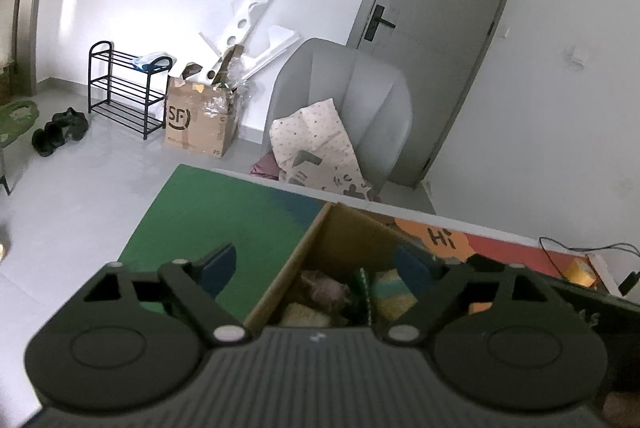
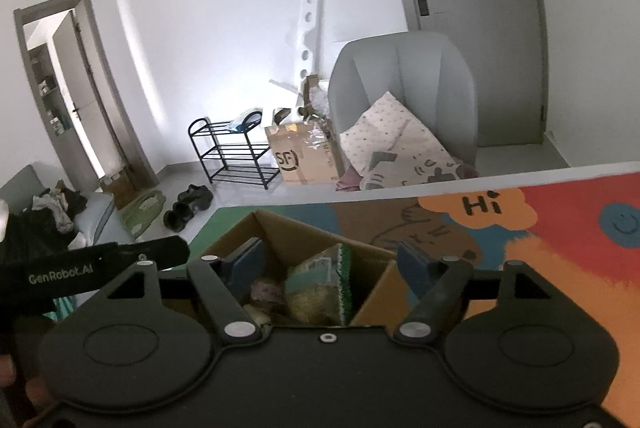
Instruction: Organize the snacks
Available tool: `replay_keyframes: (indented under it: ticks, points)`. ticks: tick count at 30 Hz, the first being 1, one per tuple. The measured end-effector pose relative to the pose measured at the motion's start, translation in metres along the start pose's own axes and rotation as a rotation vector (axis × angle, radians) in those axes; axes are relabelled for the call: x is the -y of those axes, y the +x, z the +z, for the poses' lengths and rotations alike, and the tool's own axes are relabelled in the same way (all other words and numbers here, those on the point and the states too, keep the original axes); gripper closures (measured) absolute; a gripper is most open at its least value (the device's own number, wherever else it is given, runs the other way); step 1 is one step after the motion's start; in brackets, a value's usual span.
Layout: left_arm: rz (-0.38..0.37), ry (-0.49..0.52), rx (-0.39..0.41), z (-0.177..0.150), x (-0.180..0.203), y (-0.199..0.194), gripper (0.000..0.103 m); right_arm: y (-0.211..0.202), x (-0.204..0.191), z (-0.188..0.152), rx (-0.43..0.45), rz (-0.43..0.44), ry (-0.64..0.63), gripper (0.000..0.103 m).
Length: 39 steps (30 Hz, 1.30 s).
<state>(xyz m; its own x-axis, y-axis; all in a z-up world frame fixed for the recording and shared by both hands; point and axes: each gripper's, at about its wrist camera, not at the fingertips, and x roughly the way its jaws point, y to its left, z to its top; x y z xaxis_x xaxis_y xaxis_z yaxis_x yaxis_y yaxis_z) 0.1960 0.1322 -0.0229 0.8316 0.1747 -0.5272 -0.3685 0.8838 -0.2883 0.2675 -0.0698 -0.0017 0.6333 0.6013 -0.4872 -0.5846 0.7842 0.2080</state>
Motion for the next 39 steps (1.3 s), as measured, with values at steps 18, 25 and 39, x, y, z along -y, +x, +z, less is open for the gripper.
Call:
replay_keyframes:
  ticks: [18, 25, 39]
  points:
    - [-0.019, 0.124, -0.027, -0.034, 0.038, -0.027, 0.002, -0.061, 0.039, -0.031, 0.032, -0.092, 0.106, 0.01]
    - [-0.055, 0.162, -0.053, -0.043, 0.055, -0.044, 0.0, -0.088, 0.047, -0.041, 0.053, -0.119, 0.134, 0.0]
    - [-0.09, 0.215, -0.056, -0.047, 0.07, -0.088, 0.0, -0.135, 0.048, -0.053, 0.076, -0.174, 0.174, 0.0]
